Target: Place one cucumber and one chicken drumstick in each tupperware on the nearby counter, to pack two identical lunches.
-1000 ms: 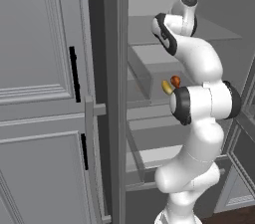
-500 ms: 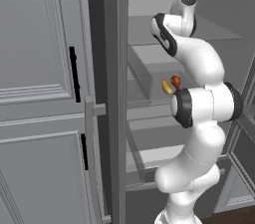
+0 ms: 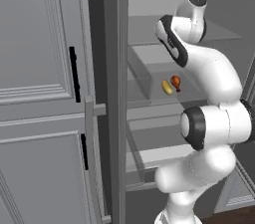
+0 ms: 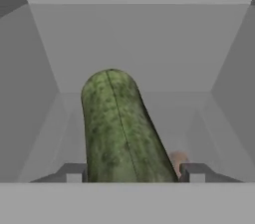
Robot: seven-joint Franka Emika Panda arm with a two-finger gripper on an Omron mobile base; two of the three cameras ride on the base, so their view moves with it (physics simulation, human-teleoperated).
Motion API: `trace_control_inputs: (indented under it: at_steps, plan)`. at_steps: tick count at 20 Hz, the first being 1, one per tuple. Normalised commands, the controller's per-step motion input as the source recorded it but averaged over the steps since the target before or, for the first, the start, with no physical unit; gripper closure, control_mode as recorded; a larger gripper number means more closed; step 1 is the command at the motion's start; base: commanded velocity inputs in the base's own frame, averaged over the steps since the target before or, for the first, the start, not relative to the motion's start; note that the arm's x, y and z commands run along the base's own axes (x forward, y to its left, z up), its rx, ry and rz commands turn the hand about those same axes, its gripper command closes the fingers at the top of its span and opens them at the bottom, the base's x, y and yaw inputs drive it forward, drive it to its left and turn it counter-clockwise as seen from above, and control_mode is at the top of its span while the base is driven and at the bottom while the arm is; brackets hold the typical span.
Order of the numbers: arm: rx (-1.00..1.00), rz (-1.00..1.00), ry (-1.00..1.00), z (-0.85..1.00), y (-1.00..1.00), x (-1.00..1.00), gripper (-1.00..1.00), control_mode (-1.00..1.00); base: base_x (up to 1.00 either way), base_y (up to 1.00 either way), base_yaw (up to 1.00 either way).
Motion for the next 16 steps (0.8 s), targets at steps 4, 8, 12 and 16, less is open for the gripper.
trace_control_inputs:
  at_steps: [4,8,12,16]
  plan:
    - [0.02,0.00,0.00,0.00,0.00,-1.00,1.00,-1.00,0.00,0.00,0.00]
    - [0.00,0.00,0.07,0.00,0.00,-1.00,1.00,-1.00,0.00,0.00,0.00]
    - [-0.01,-0.02,0.20,-0.02,0.00,-1.00,1.00,-1.00,0.00,0.00,0.00]
    - [-0.01,0.00,0.24,-0.10,0.09,-1.00,1.00,-1.00,0.00,0.00,0.00]
